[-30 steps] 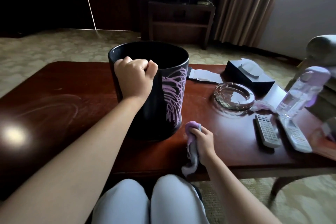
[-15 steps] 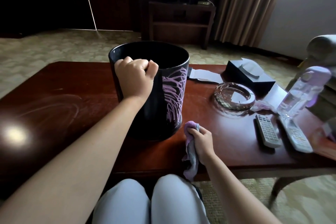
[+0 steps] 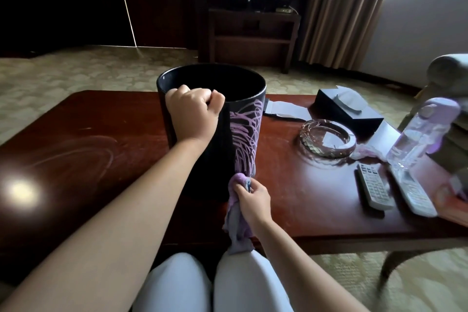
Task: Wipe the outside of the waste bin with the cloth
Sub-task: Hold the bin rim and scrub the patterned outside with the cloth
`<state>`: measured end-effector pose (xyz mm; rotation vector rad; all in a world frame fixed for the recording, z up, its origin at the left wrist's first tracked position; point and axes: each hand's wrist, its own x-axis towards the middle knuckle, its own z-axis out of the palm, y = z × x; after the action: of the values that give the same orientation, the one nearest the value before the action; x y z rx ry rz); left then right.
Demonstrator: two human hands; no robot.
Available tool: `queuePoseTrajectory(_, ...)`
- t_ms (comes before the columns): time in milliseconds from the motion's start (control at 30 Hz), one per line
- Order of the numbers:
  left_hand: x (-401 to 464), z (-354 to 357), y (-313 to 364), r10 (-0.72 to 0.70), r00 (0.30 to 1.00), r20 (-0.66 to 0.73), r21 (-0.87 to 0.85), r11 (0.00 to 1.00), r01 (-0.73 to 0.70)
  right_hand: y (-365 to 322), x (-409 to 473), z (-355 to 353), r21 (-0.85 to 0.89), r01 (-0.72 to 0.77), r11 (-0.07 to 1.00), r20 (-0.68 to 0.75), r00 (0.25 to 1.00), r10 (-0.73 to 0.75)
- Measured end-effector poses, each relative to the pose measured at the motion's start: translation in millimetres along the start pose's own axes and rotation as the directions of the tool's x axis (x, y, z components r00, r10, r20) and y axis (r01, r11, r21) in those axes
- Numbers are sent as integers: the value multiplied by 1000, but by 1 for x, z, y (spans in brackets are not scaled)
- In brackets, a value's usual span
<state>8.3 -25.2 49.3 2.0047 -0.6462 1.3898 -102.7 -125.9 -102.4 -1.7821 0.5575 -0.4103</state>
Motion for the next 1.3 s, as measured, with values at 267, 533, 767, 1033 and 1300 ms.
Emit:
queuePoseTrajectory(267, -1, 0, 1, -9, 1000, 5, 2, 1000, 9, -8, 1, 4, 72, -49, 996, -116, 992, 57)
queuePoseTrajectory(533, 0, -1, 2, -14, 1000, 7, 5, 1000, 14, -24, 1, 4, 103, -41, 994, -170, 984, 58)
queuePoseTrajectory(767, 0, -2, 2, -13, 1000, 3, 1, 1000, 13, -32, 2, 6, 167, -81, 983, -183, 977, 112)
queuePoseTrajectory(1033, 0, -1, 2, -2, 1000, -17, -5, 1000, 2, -42, 0, 10, 273, -101, 957, -164, 975, 149)
queuePoseTrajectory(1300, 0, -2, 3, -7, 1000, -3, 4, 1000, 7, -55, 0, 10, 284, -92, 955, -199, 968, 152)
